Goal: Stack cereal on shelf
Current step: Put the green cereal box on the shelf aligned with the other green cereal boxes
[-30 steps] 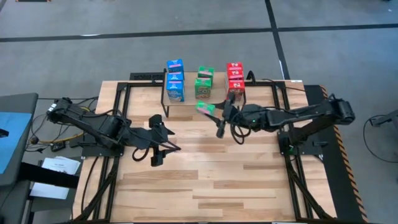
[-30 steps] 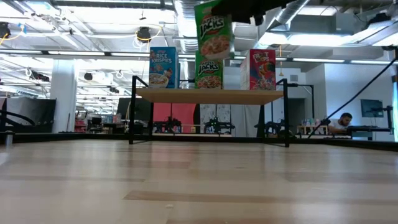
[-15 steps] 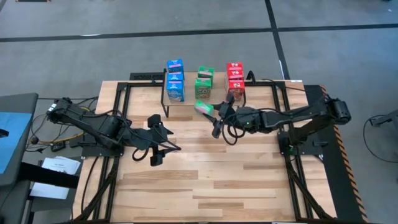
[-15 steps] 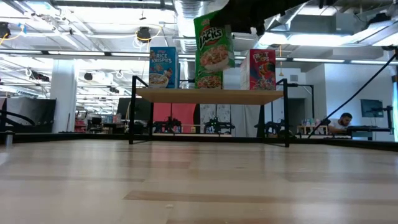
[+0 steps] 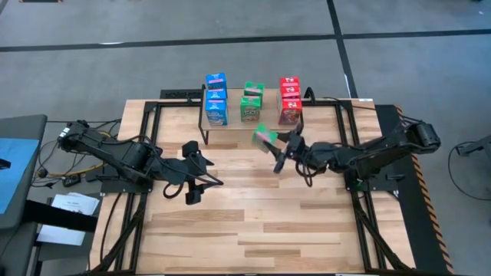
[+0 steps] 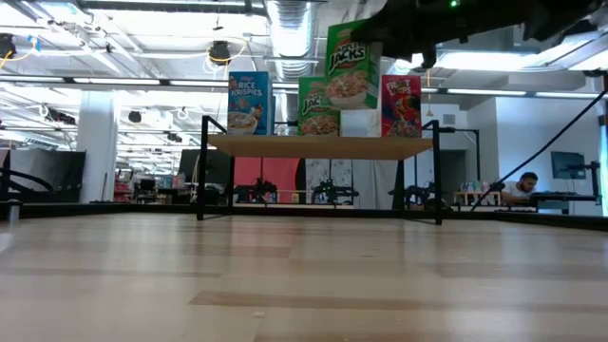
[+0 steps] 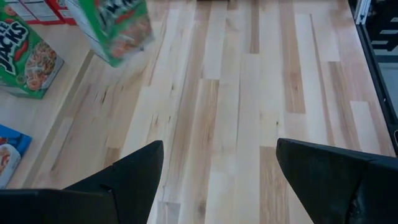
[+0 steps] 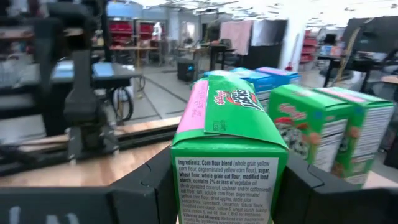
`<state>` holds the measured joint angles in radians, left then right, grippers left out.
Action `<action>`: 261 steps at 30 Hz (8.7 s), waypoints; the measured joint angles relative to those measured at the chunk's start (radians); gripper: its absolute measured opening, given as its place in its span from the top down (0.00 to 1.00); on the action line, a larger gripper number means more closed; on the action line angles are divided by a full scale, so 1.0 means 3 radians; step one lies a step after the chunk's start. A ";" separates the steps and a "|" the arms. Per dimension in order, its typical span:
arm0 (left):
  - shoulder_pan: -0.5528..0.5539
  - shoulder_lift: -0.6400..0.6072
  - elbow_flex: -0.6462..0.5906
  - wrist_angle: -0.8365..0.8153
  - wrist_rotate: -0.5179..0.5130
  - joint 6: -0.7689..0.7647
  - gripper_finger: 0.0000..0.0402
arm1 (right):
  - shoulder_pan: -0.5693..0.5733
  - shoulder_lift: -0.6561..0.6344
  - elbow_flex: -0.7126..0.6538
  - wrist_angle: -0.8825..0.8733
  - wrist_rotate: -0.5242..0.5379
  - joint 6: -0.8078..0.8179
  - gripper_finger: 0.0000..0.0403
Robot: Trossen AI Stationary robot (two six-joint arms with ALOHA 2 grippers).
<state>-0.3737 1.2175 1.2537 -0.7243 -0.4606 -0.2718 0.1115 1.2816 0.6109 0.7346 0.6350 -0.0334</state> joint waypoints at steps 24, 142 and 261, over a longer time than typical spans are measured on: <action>0.0000 0.0000 0.0000 0.0003 -0.0338 0.0136 0.24 | -0.0369 0.0036 0.0185 -0.0103 -0.0210 0.0110 0.48; 0.0000 -0.0001 0.0000 -0.0007 -0.0346 0.0145 0.24 | -0.0561 0.0706 0.0573 -0.0849 0.0633 0.0324 0.35; 0.0001 0.0000 0.0001 -0.0002 -0.0343 0.0221 0.24 | -0.0373 0.0704 0.0682 -0.0927 -0.0020 0.0083 0.35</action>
<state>-0.3733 1.2175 1.2539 -0.7250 -0.5636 -0.2054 -0.0005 1.4929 0.8154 0.4566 0.6289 -0.0083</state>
